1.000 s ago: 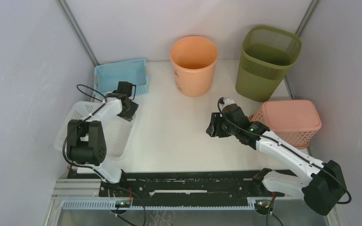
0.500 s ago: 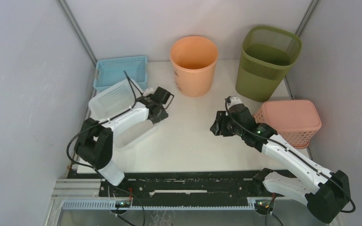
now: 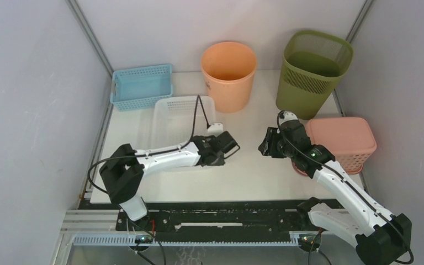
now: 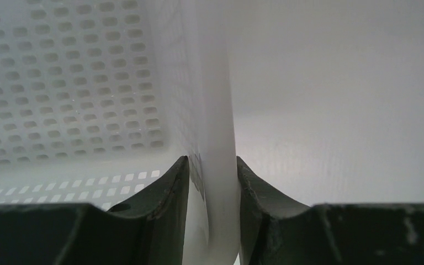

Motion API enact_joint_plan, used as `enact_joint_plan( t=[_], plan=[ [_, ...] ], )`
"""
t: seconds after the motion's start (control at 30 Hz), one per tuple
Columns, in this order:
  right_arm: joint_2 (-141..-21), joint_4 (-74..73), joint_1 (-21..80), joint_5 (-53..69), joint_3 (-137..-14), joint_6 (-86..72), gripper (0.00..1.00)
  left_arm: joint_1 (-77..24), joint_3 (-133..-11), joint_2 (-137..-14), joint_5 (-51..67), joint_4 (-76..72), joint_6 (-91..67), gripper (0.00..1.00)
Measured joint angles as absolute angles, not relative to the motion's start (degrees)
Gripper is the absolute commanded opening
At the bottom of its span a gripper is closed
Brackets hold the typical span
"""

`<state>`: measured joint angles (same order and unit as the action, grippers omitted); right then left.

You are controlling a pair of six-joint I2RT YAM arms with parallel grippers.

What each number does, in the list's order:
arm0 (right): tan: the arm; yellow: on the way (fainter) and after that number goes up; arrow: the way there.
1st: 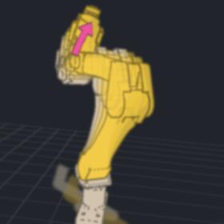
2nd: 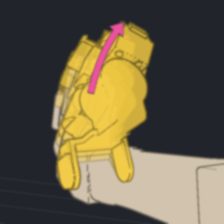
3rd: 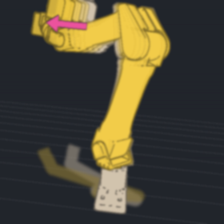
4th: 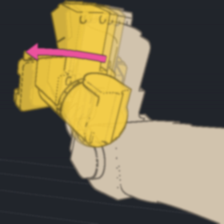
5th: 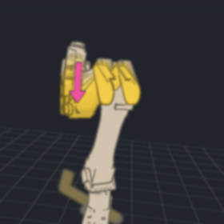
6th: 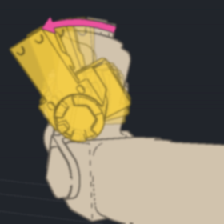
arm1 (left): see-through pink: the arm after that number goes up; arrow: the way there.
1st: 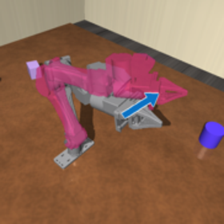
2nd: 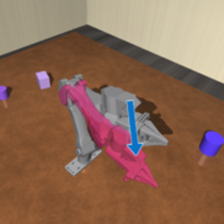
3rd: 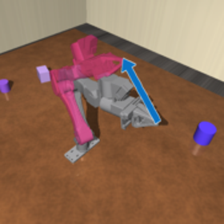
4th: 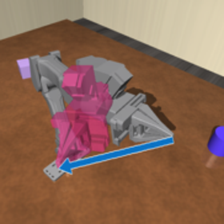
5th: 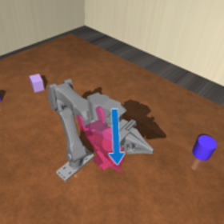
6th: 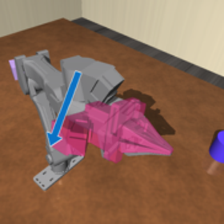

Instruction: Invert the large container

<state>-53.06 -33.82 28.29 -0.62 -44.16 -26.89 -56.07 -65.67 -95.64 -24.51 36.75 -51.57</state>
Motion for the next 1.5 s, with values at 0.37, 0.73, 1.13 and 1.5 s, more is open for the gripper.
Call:
enact_joint_plan(
  t=[0.37,0.73,1.13,1.5],
  plan=[
    [-51.44,-36.1,21.21,1.72,-44.16,-25.56,0.54,-70.46,-66.41,-97.3,-23.75,37.01,-57.45,0.47],
    [-49.17,-37.85,19.97,2.94,-44.16,-24.45,0.65,-74.48,-71.16,-100.9,-19.44,34.24,-58.3,0.87],
    [-48.97,-38.79,19.94,1.37,-44.18,-24.82,0.76,-74.46,-74.91,-90.15,-15.29,33.98,-44.86,1.0],
    [-48.4,-41.1,28.42,-1.41,-49.98,-26.7,0.76,-60.8,-63.46,-46.85,-23.94,36.77,-40.93,1.0]
  ],
)
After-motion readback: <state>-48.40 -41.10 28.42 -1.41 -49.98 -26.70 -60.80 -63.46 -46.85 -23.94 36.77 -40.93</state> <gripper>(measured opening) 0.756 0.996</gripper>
